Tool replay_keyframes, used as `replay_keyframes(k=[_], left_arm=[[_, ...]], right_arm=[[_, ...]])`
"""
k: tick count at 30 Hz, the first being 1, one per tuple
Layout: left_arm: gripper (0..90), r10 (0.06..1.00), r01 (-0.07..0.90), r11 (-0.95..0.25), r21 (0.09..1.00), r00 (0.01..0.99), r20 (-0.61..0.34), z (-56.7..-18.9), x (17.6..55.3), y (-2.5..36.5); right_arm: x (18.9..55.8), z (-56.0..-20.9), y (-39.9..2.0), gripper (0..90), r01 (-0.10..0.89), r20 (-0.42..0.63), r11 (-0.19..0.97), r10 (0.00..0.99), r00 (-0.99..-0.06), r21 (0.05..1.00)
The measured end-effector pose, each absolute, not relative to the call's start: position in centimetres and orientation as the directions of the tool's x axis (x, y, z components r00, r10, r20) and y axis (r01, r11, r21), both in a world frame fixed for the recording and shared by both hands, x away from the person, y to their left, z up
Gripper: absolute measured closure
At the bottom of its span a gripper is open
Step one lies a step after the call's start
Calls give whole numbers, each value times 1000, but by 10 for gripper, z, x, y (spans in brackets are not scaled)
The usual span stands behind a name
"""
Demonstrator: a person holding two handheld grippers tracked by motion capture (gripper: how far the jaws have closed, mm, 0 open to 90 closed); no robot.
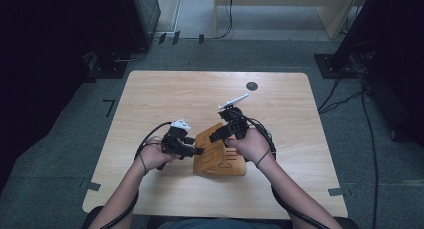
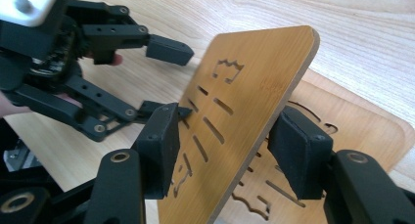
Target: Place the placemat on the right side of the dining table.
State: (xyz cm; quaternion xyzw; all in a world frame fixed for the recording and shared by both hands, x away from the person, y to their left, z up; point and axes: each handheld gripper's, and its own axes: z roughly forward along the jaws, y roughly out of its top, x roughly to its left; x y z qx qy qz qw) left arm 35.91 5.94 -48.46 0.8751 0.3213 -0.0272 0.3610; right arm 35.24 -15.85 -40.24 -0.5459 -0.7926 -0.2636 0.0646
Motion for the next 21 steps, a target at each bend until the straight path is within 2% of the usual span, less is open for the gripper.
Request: replay_keyframes(k=[5,10,16,21], left_arm=[[364,545,580,-524,623,791,-278,-483,360,60],[362,551,588,-500,635,782,-291,-480,362,66],[364,558,601,-478,641,771,-307,-478,365,71],[365,561,602,-476,641,769,-306,-477,365,73]], right_arm=[[355,-395,-147,471,909,367,266,850,-378,320],[360,-382,-125,561,909,298,309,872,-388,281],[362,-376,-109,593,914,353,336,846,-399,228],[361,-380,-96,610,905,311,372,852,-422,207]])
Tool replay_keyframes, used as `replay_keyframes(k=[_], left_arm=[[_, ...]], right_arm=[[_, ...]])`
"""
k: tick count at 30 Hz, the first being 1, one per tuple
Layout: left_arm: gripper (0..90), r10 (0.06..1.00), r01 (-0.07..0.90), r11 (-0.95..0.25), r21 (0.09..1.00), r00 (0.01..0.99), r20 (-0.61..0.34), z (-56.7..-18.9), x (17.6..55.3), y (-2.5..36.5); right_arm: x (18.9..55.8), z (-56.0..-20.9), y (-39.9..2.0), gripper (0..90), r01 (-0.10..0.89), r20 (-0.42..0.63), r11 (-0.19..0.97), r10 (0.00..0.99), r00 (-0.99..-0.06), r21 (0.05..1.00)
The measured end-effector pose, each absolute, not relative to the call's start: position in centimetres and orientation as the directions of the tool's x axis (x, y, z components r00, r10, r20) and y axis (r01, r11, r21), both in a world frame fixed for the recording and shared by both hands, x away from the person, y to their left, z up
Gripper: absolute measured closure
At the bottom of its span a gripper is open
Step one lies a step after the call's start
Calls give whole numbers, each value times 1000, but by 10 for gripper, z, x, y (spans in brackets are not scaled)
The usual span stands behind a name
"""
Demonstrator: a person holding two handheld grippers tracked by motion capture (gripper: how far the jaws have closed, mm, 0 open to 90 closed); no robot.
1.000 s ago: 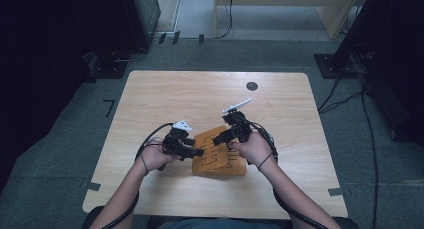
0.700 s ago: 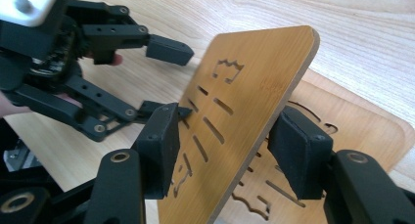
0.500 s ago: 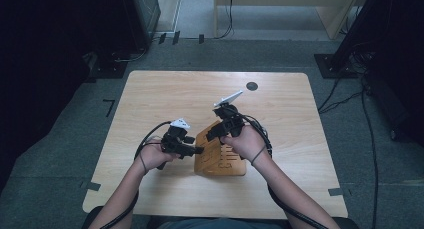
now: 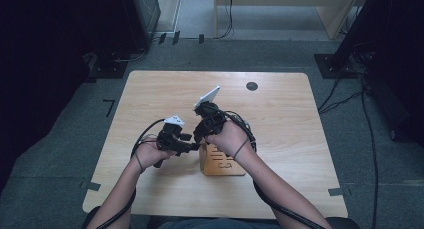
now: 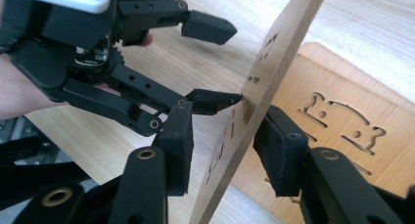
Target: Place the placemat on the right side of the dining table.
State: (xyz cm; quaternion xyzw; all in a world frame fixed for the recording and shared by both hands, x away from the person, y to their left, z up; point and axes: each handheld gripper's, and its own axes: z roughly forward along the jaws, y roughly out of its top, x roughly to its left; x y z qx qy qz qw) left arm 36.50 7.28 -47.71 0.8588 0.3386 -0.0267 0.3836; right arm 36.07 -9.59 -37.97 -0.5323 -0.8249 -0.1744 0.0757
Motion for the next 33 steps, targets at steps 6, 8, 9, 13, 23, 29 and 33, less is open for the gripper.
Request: replay_keyframes(k=[6,8,9,13,23,29,33], left_arm=[[361,560,601,-477,641,770,-305,-478,365,71],[361,559,598,-478,644,772,-302,-478,365,70],[361,559,598,-478,644,772,-302,-478,365,70],[361,557,596,-483,641,774,-300,-478,365,71],[351,529,585,-479,655,787,-316,-474,365,78],[336,523,577,-459,675,790,-319,-471,365,79],[331,528,571,-453,685,790,-310,-470,365,79]], right_arm=[[365,-384,-94,694,907,286,387,861,-420,166],[369,-385,-97,739,908,282,390,864,-418,153],[369,-385,-97,739,908,282,390,864,-418,153],[372,-386,-100,786,913,293,385,865,-408,136],[373,-379,-102,870,912,302,391,861,-409,120],[373,-372,-104,875,908,296,398,858,-419,131],[374,-367,-108,875,907,300,398,856,-421,139]])
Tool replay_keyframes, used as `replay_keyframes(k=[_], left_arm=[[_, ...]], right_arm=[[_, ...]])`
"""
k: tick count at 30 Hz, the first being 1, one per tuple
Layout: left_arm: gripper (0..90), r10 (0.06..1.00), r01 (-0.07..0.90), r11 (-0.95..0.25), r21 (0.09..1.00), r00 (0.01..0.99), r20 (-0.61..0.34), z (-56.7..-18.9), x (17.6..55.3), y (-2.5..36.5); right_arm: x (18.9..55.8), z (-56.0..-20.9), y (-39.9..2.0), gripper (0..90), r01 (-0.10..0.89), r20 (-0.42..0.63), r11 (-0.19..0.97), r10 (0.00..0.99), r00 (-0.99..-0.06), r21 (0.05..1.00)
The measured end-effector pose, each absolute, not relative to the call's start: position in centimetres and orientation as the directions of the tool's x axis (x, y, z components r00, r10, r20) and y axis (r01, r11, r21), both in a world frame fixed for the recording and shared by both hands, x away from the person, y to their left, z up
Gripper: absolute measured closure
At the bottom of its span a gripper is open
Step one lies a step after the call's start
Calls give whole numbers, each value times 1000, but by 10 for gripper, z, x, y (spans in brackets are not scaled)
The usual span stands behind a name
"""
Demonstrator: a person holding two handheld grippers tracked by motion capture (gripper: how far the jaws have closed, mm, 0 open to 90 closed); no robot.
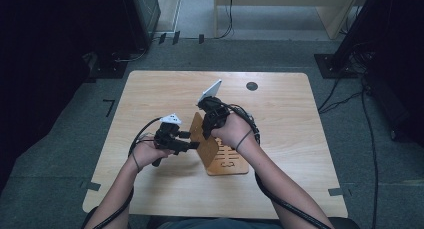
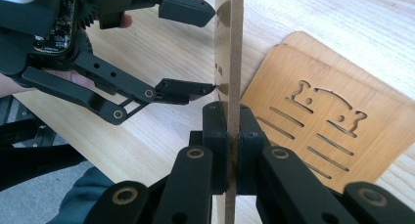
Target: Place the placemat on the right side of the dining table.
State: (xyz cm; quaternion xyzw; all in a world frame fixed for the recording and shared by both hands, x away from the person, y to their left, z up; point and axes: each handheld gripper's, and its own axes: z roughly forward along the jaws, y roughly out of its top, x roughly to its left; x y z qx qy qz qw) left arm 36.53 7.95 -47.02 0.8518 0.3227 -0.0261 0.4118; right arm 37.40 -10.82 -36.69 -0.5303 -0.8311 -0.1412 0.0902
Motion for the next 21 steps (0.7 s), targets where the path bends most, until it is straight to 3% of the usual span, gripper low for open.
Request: replay_keyframes(k=[21], left_arm=[[320,537,559,-460,690,794,-285,-473,366,77]], right_arm=[[379,-364,-144,875,911,251,374,878,-409,174]])
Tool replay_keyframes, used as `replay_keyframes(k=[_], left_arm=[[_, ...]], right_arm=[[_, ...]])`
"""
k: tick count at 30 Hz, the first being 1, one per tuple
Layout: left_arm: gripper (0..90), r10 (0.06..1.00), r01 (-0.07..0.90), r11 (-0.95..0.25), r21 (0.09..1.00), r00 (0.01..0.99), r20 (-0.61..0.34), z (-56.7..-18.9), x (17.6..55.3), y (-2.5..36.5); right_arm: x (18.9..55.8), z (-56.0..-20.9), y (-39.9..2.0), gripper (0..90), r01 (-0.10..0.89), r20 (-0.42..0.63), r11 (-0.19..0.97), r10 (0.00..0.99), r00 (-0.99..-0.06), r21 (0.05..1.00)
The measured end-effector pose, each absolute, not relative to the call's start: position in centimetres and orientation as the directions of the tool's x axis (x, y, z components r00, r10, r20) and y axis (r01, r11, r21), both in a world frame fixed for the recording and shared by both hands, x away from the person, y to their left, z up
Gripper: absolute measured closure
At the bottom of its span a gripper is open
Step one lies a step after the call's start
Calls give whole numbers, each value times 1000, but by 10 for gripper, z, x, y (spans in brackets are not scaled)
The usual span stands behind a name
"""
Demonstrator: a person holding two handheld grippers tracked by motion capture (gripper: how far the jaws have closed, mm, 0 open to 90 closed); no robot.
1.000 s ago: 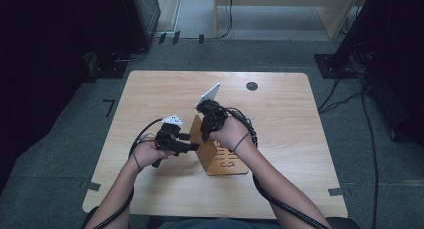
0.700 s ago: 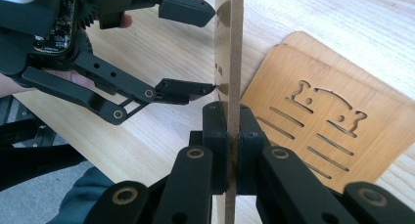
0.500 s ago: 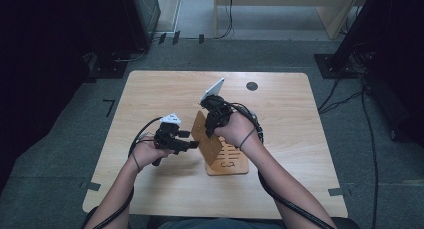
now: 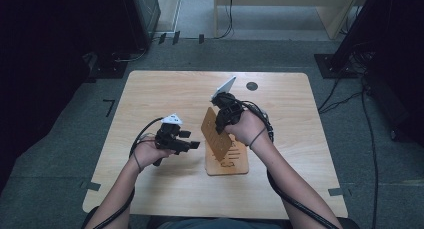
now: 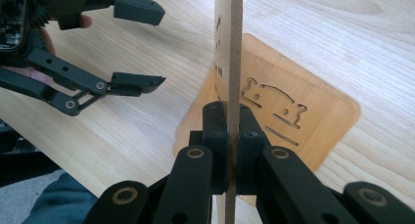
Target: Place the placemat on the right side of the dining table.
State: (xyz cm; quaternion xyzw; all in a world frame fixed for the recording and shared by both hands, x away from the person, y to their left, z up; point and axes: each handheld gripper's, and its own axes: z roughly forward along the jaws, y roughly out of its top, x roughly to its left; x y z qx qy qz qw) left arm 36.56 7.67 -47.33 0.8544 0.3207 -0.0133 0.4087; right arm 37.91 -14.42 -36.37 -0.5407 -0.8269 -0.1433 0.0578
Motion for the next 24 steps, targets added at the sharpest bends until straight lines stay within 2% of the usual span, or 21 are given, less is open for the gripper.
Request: replay_keyframes(k=[24], left_arm=[[292,568,544,-462,700,788,-237,-479,372,72]], right_arm=[[384,-363,-178,875,924,245,334,895,-373,186]])
